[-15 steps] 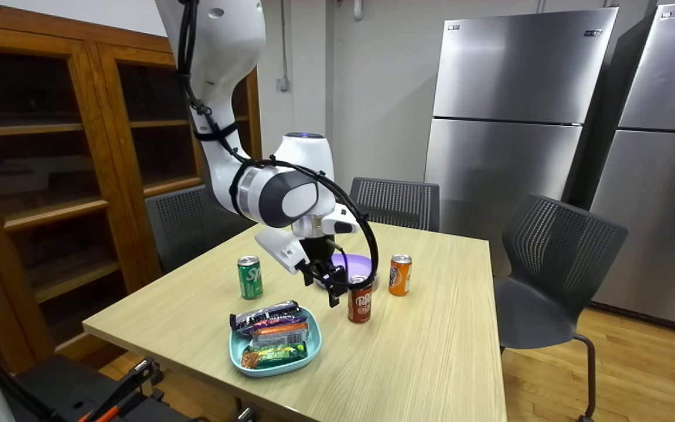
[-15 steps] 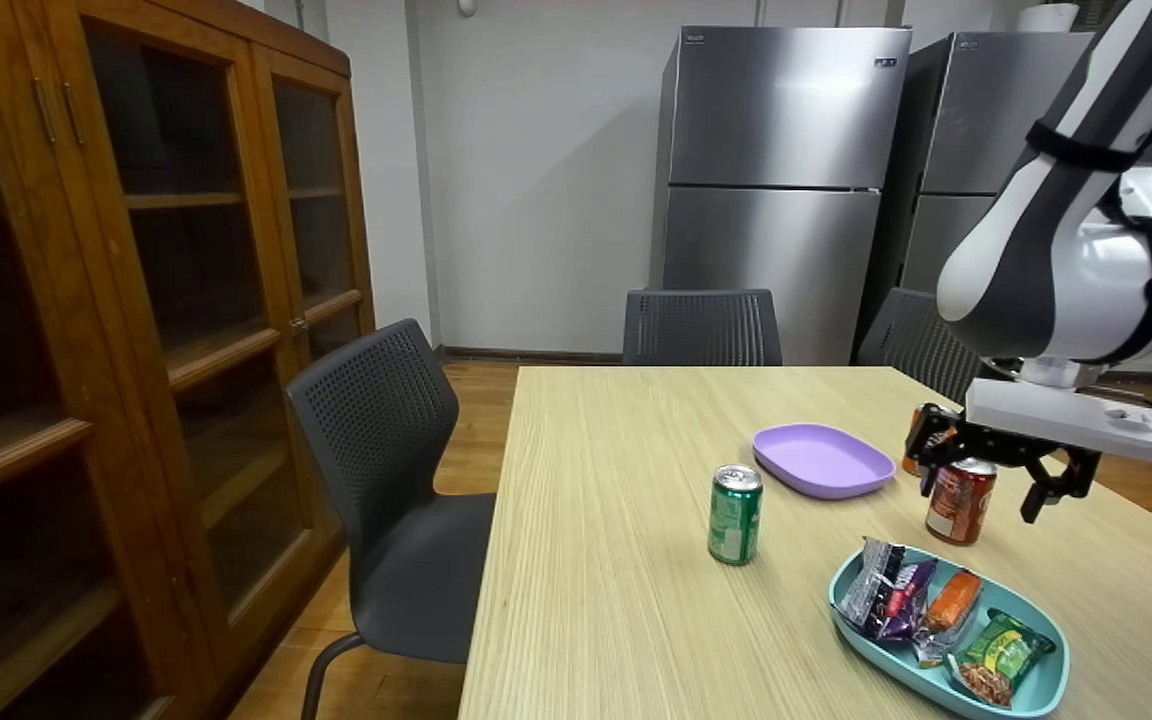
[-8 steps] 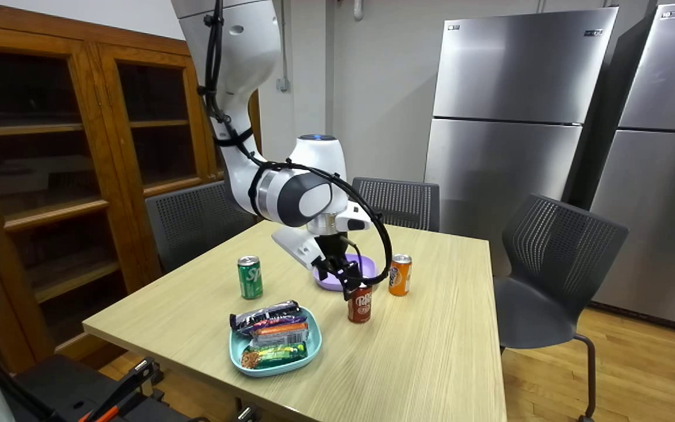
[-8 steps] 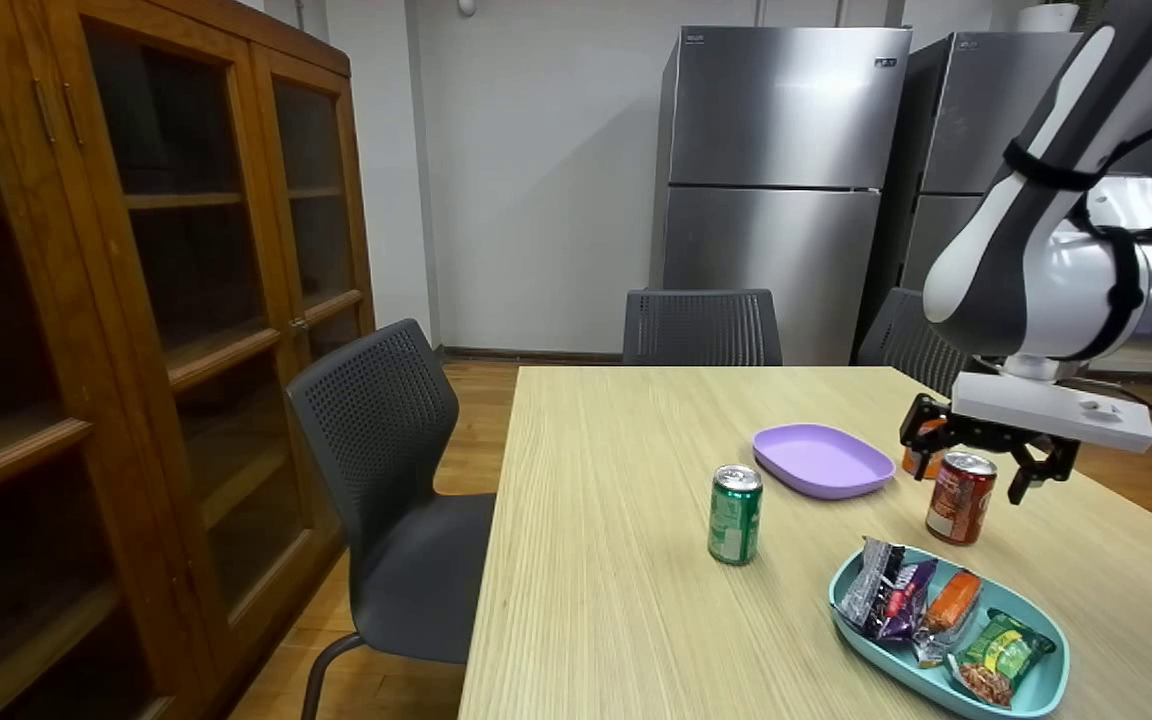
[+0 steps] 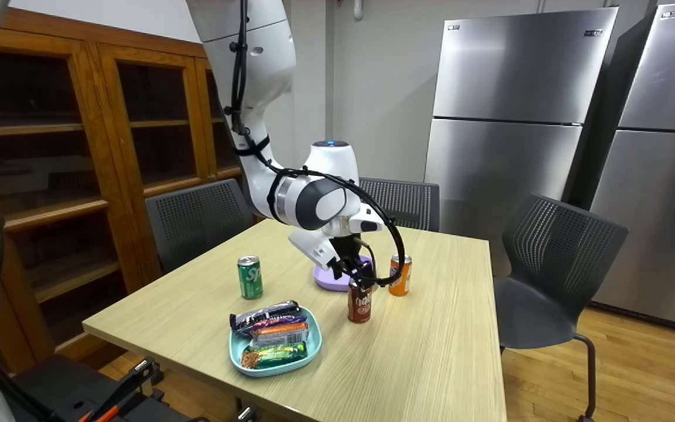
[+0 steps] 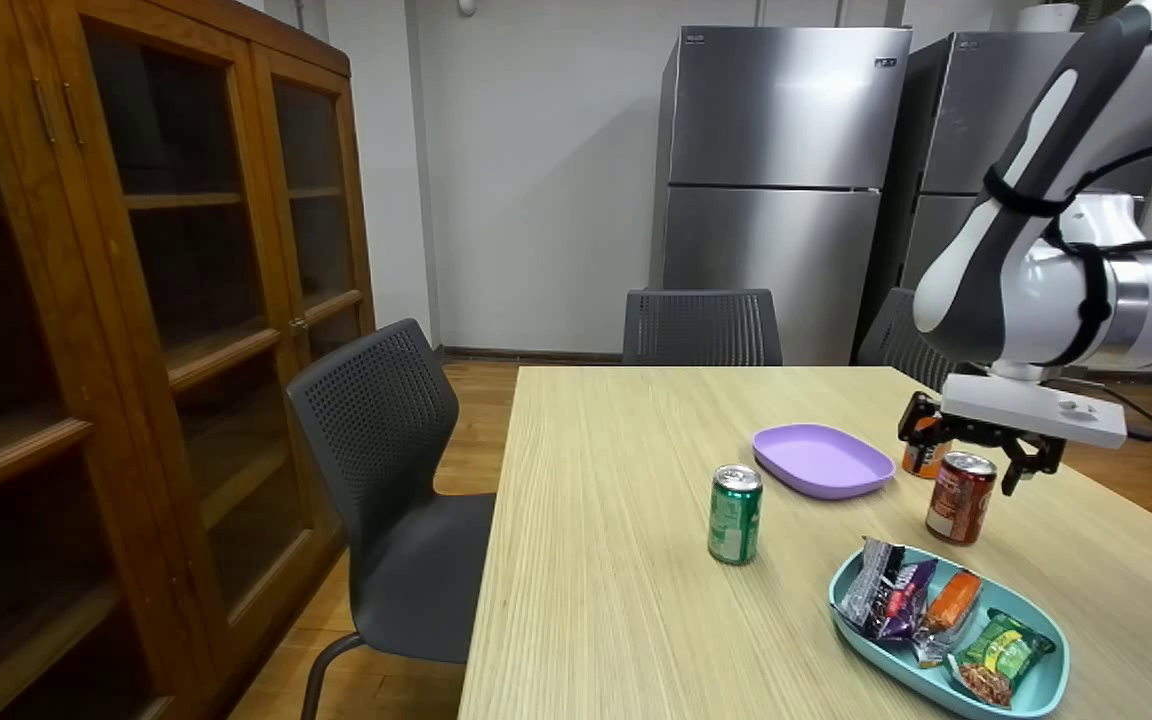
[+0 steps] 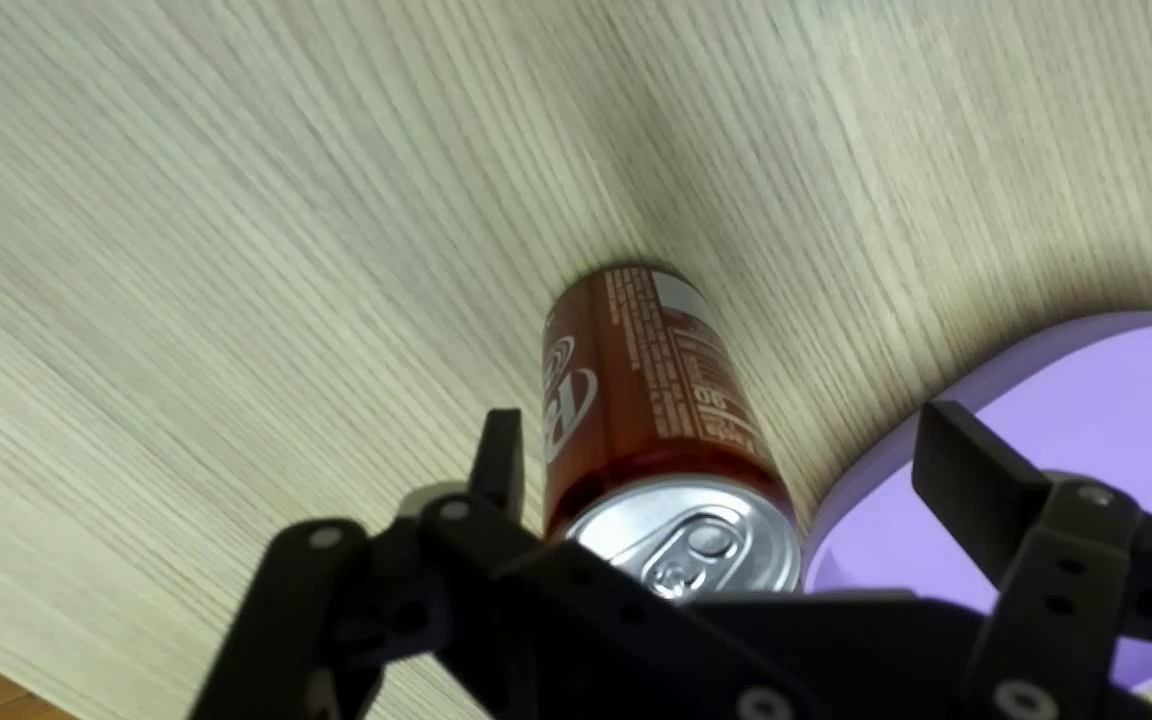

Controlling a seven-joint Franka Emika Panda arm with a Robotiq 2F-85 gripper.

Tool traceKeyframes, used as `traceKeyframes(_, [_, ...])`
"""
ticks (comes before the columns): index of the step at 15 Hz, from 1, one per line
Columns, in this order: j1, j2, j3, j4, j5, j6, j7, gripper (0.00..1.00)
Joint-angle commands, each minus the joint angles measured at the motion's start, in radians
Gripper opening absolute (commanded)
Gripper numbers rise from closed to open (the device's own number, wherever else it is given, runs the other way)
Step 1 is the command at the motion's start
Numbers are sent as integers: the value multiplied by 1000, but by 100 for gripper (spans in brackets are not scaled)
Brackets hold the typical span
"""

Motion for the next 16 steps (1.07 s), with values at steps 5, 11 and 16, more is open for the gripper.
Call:
traceKeyframes(5, [13, 61, -26, 91, -7, -35, 34, 74])
traceKeyframes(11, [10, 39, -33, 72, -6, -13, 25, 38])
traceKeyframes(16, [26, -13, -34, 40, -13, -21, 21, 38])
